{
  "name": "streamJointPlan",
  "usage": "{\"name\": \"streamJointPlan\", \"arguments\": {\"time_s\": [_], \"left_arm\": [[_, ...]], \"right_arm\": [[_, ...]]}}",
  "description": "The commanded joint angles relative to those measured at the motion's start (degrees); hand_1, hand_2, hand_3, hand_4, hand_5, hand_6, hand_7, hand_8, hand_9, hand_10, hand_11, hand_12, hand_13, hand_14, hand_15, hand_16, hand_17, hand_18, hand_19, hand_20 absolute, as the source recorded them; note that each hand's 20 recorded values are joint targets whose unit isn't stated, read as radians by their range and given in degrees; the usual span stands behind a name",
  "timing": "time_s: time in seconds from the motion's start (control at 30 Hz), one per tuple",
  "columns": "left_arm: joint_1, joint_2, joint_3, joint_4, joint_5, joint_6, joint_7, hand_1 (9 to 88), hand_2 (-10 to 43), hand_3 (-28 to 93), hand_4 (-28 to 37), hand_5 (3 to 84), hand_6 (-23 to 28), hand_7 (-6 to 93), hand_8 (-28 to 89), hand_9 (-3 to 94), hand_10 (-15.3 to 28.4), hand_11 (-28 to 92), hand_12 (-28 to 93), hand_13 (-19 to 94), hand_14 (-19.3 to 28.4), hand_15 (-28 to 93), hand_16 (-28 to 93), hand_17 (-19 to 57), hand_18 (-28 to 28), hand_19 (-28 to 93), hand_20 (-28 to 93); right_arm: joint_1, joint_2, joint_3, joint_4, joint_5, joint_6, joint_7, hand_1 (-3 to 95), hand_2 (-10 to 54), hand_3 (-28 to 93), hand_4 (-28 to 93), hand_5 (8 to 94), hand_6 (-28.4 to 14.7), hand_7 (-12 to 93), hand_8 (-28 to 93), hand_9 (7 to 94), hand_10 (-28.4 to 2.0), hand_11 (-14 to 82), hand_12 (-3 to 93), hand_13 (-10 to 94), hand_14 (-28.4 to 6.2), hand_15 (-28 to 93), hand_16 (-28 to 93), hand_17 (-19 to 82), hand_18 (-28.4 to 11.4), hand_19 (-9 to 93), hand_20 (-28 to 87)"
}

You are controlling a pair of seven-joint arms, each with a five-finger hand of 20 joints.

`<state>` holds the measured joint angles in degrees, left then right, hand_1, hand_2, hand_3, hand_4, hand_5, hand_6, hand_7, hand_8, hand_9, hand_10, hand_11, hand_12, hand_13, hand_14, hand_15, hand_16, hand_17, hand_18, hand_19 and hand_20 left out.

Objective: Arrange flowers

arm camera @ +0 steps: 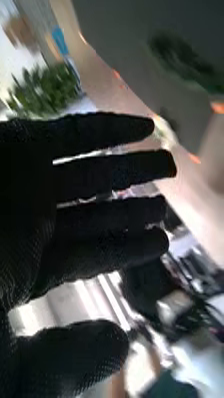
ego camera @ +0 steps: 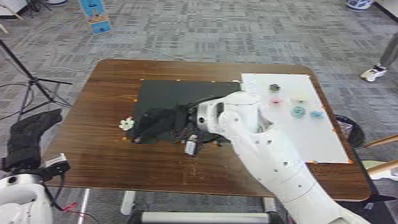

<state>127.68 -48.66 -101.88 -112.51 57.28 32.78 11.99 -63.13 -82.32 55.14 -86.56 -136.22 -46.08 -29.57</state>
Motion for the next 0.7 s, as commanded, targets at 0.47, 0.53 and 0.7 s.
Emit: {"name": "streamJointPlan", "arguments": {"time_s": [0.47,0.53,0.7], "left_arm": [[-1.25,1.74,-0.07,0.07,-0.72,0.45,0.34,34.2,21.6,71,-27.8,52.2,2.3,18.9,-10,52.5,13.0,20,10,40,11.6,13,-4,12.5,6.7,6,18],[-1.30,1.81,-0.08,0.22,-0.76,0.00,0.77,33.8,21.7,71,-28.0,52.0,2.4,18.8,-10,52.3,13.0,20,10,40,11.6,13,-4,12.5,6.6,6,18],[-1.93,2.07,0.26,0.43,-1.26,-0.16,1.99,33.0,22.1,71,-28.2,51.6,2.4,18.5,-10,52.0,13.1,20,10,40,11.5,13,-4,12.6,6.4,6,18]], "right_arm": [[2.04,2.70,-9.56,-2.56,-2.83,29.01,5.52,16.3,20.4,62,-20,42.8,-2.0,19,-11,44.5,-10.3,5.4,14.2,41,-14.3,12,30,18,-17.5,28,37],[1.68,1.56,-9.73,-1.97,-6.15,28.23,6.34,16.2,20.4,62,-20,40.3,-2.6,19,-11,40.7,-10.2,4.3,13.6,38,-14.1,10,30,17,-16.9,27,35],[0.18,-3.81,-6.27,0.53,-21.21,21.64,1.08,16.1,20.1,61,-20,39.0,-3.1,19,-11,39.8,-10.2,4.2,13.1,37,-13.9,10,29,16,-17.0,28,35]]}}
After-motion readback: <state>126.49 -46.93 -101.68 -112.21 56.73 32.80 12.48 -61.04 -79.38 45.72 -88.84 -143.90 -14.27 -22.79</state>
